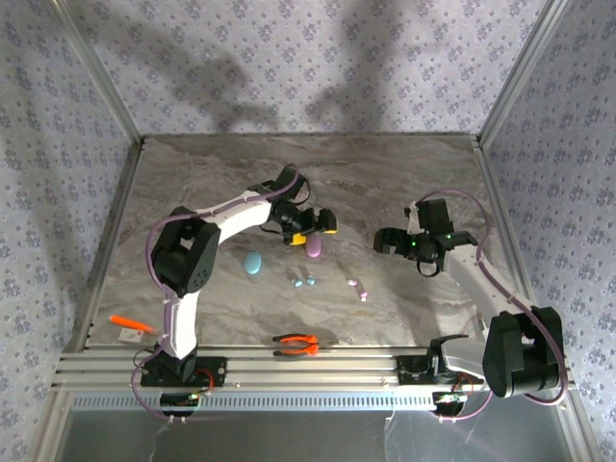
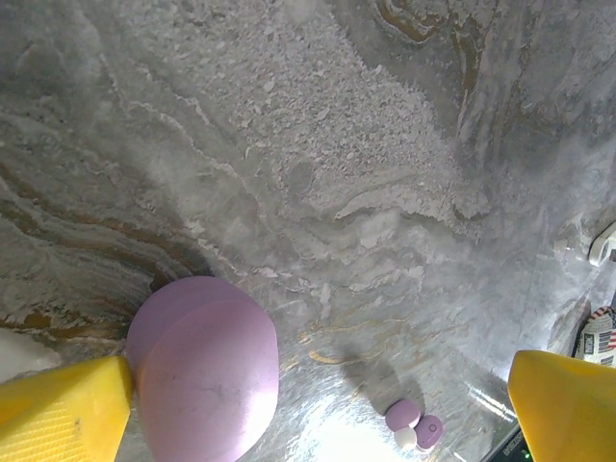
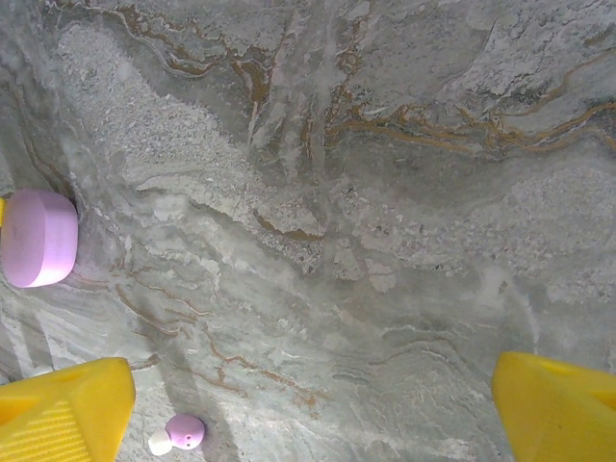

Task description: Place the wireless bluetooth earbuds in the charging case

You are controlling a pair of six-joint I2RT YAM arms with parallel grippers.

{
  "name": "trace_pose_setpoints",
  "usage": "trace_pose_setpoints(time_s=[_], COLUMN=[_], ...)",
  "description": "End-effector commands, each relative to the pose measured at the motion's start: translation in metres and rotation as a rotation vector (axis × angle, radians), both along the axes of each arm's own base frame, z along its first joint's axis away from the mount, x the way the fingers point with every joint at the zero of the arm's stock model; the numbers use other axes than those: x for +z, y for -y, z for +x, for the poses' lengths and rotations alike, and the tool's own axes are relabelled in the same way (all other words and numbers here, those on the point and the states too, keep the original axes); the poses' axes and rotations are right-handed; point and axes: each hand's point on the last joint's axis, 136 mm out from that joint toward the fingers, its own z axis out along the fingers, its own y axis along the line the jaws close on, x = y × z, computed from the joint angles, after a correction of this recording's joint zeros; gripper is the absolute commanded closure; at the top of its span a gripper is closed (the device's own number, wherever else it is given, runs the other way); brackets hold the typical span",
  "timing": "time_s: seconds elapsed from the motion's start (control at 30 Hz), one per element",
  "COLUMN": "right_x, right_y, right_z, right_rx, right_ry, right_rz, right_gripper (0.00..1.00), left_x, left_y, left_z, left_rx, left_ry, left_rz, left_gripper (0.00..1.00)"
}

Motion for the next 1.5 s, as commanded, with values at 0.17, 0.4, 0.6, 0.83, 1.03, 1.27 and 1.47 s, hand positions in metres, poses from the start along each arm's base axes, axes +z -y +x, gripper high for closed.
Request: trace_pose_setpoints(time_s=[0.17,0.4,0.6,0.83,1.03,1.27,1.47], right_x=[0.003,0.002,0.002,0.002,0.001,0.0,0.0], right_y=[0.005,0.008,0.007,0.007,0.006,0.005,0.005], right_z=[0.0,0.001,0.0,0.0,-0.001,-0.002,-0.002], right_rx=[-0.019,-0.032,-0.03,-0.029,-0.026,-0.022,-0.02], right_ry=[0.0,-0.004,-0.009,-0.01,-0.014,-0.019,-0.018], right_rz=[-0.005,0.003,0.015,0.019,0.025,0.028,0.031], right_gripper=[0.03,0.04,0.12,0.18,0.2,0.22,0.23], left_x=[0.012,0.0,-0.005,-0.009,-0.015,-0.021,-0.025], left_y=[-0.023,-0.034,-0.023,-0.018,-0.019,-0.018,-0.018], left_z=[-0.003,-0.018,-0.02,-0.014,-0.01,-0.01,-0.011], left_rx=[-0.039,-0.124,-0.153,-0.149,-0.139,-0.144,-0.145], left_ry=[0.101,0.138,0.141,0.148,0.142,0.129,0.121], left_rz=[0.221,0.449,0.489,0.552,0.581,0.592,0.597], left_gripper=[0.0,0.07,0.25,0.29,0.34,0.36,0.37])
